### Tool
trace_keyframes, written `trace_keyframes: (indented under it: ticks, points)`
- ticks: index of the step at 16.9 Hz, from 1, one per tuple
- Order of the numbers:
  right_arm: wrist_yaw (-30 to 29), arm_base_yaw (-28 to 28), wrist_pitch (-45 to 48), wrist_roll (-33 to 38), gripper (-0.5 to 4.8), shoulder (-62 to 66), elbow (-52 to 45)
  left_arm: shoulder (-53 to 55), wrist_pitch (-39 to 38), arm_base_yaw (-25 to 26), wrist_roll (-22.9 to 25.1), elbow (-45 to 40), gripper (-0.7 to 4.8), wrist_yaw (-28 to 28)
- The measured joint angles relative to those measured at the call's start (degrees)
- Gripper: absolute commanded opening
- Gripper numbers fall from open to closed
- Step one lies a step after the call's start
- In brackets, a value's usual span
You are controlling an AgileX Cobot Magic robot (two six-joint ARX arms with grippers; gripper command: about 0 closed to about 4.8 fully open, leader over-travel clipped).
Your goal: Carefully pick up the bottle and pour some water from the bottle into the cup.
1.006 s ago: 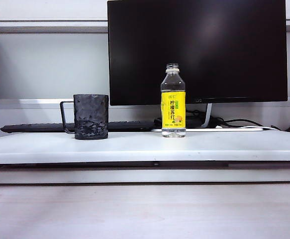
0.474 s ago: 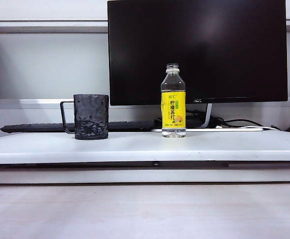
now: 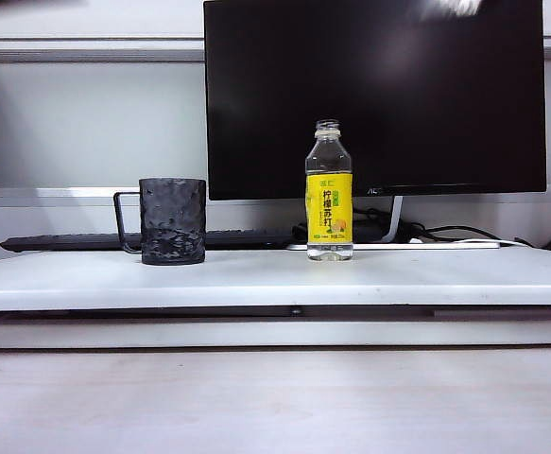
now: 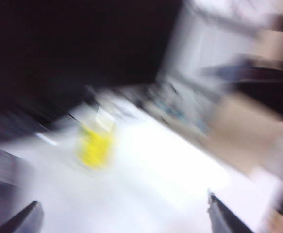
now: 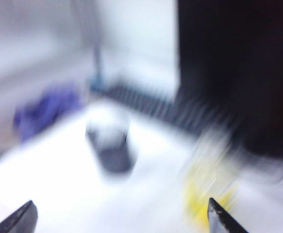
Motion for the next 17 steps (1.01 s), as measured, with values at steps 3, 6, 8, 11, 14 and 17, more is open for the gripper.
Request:
trace_keyframes:
  ticks: [3,6,8,11,14,17]
  points:
    - [0.42,2.75,-0.77,-1.42,4.79,5.97,-0.22,6.19,1.18,-6.1,3.43,0.0,4.79,-7.61]
    - [2.82,3.34,-0.15,-4.87,4.79,9.7,-0.09,8.81,1.75,-6.93,7.65,-0.02,4.79,-12.17]
    - [4.87,3.32,1.09,-5.18,4.79,11.5,-0.07,9.4,2.25,-6.82,10.16,-0.02,4.79,-15.96]
    - [8.15,3.39,4.52,-5.31,4.79,14.08,-0.04,10.78,2.49,-6.82,12.33,-0.02,4.79,-21.24]
    - [8.63,3.39,7.89,-5.33,4.79,17.79,-0.04,14.21,3.41,-6.86,12.74,-0.02,4.79,-22.12]
    - [8.85,3.63,12.81,-5.33,4.79,23.39,-0.07,15.76,3.19,-7.78,12.39,-0.04,4.79,-21.88]
